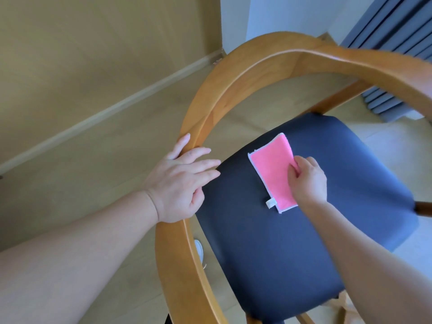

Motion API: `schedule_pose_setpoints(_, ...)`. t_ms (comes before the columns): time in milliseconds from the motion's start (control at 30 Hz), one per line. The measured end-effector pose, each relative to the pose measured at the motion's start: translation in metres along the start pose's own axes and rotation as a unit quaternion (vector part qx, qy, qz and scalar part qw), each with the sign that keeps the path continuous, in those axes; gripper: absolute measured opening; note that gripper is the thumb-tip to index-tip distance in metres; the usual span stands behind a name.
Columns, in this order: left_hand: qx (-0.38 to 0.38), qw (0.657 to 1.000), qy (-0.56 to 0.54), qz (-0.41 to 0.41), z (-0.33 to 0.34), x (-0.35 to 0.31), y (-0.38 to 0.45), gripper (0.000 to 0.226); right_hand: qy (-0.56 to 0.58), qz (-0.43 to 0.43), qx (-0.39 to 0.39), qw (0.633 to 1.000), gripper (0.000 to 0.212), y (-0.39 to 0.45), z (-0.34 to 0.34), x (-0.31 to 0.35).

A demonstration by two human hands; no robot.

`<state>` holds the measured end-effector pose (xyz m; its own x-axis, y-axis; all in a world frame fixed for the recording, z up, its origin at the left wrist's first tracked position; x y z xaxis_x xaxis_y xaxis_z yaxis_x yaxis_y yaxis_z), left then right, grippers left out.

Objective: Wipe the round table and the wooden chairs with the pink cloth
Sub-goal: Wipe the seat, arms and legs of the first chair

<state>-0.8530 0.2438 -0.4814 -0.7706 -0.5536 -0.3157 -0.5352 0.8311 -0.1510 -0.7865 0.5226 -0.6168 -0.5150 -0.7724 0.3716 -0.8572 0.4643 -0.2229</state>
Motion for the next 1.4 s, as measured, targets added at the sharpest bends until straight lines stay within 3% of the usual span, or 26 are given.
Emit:
schedule_pose_setpoints(167,0.002,1.0,-0.008,-0.007,-0.002,-0.001,0.001,0.048,-0.131,-0.15,-0.115,0.973,0.005,0.018,-0.043,0.039)
schedule_pose_setpoints(200,0.002,1.0,-0.008,-0.006,-0.002,-0.001,0.001,0.048,-0.171,-0.169,-0.096,0.966,0.01,0.014,-0.038,0.046)
schedule_pose_setpoints(267,-0.001,1.0,-0.009,-0.004,-0.002,-0.001,0.002,0.048,-0.274,-0.195,0.018,0.941,0.02,0.0,-0.013,0.059)
schedule_pose_setpoints(333,-0.004,1.0,-0.014,-0.003,-0.002,-0.001,0.002,0.048,-0.307,-0.215,0.1,0.922,0.025,-0.021,0.016,0.064)
schedule_pose_setpoints(467,-0.012,1.0,-0.02,0.003,-0.002,0.0,0.002,0.048,-0.263,-0.257,0.105,0.924,0.075,-0.029,0.05,0.056)
schedule_pose_setpoints(533,-0.018,1.0,-0.023,0.007,-0.002,0.0,0.001,0.048,-0.285,-0.252,0.131,0.915,0.086,-0.018,0.065,0.044)
schedule_pose_setpoints(700,-0.028,0.999,-0.016,0.015,0.0,0.002,0.002,0.048,-0.203,-0.266,0.065,0.94,0.057,-0.016,0.083,0.044)
schedule_pose_setpoints(833,-0.026,0.999,-0.01,0.017,0.001,0.001,0.002,0.049,-0.162,-0.279,0.048,0.946,0.051,-0.017,0.088,0.047)
schedule_pose_setpoints(900,-0.022,1.0,-0.006,0.016,0.001,-0.001,0.001,0.05,-0.146,-0.342,0.061,0.926,0.051,-0.035,0.091,0.056)
schedule_pose_setpoints(1033,-0.009,1.0,0.01,0.016,0.0,-0.002,0.001,0.05,-0.196,-0.476,0.092,0.852,0.056,-0.103,0.114,0.082)
schedule_pose_setpoints(1233,0.008,1.0,0.021,0.019,-0.001,-0.003,0.001,0.049,-0.249,-0.494,0.105,0.826,0.058,-0.115,0.123,0.087)
schedule_pose_setpoints(1400,0.003,1.0,0.023,0.018,-0.002,-0.003,0.001,0.049,-0.222,-0.528,0.149,0.806,0.06,-0.1,0.124,0.078)
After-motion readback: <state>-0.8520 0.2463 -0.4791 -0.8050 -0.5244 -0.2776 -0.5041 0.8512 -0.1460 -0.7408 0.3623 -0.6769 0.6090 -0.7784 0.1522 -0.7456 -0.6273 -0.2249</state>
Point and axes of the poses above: each hand's wrist, its own y-axis towards the middle knuckle, its own z-axis out of the palm, x = y × z, the point moved 2 cm from there along y, towards the middle knuckle, and after that the axes turned 10 degrees about -y, right-handed, at the moved point
